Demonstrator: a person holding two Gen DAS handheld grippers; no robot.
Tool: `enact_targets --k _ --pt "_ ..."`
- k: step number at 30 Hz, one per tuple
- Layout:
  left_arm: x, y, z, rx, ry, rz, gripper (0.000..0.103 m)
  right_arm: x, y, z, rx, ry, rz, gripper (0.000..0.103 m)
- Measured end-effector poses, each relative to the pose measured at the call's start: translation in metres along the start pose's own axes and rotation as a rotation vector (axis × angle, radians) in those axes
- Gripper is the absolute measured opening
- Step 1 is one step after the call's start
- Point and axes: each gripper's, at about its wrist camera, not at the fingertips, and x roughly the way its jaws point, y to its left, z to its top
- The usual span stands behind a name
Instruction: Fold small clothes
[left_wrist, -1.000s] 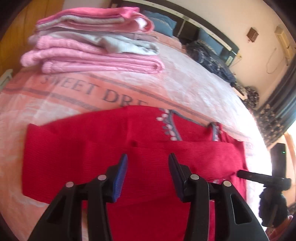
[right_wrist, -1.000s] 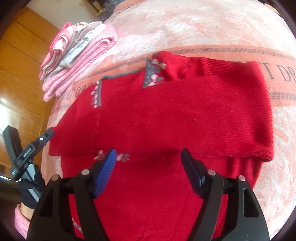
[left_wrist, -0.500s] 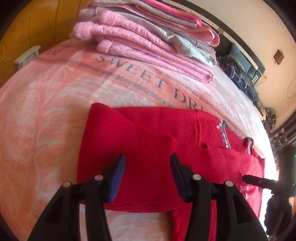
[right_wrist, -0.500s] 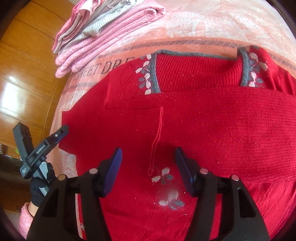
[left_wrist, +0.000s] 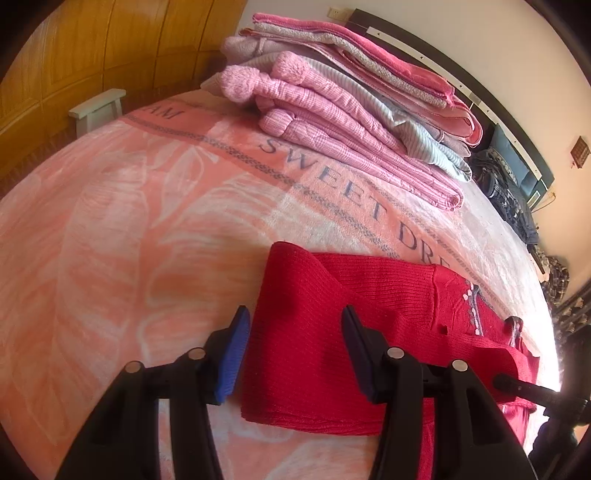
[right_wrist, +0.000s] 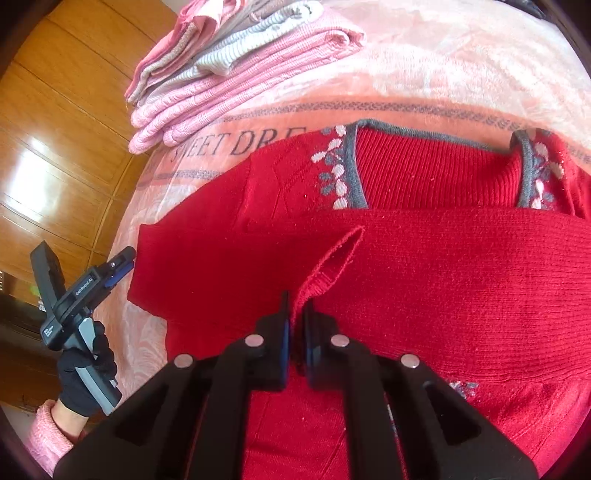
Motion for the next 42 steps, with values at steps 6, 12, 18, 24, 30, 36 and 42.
enact_targets --k 6,12,18,24,30,36,42 --pt "-0.002 -0.022 0.0 0.042 -0.025 0.004 0.052 -0.045 -0.024 0.006 0.017 -0.083 -0.011 0.005" --pt "0.006 -0.053 -0.008 0.087 -0.018 0.001 0.053 -0.093 -0.075 0.003 0.082 -0.148 -0.054 0.004" --pt "0.015 -0.085 -0.019 0.136 -0.007 0.005 0.053 -0.129 -0.131 -0.014 0.161 -0.187 -0.106 0.005" --pt "0.026 -0.108 -0.031 0.19 0.011 0.037 0.053 -0.15 -0.174 -0.03 0.217 -0.206 -0.154 0.005" --pt "0.051 -0.115 -0.046 0.222 0.104 0.118 0.053 -0.133 -0.194 -0.042 0.238 -0.111 -0.214 0.015" --pt "0.029 -0.132 -0.036 0.249 0.017 0.09 0.053 -0.162 -0.202 -0.04 0.288 -0.21 -0.194 0.018" --pt "0.017 -0.171 -0.038 0.284 0.031 -0.077 0.058 -0.151 -0.184 -0.03 0.263 -0.19 -0.112 0.021"
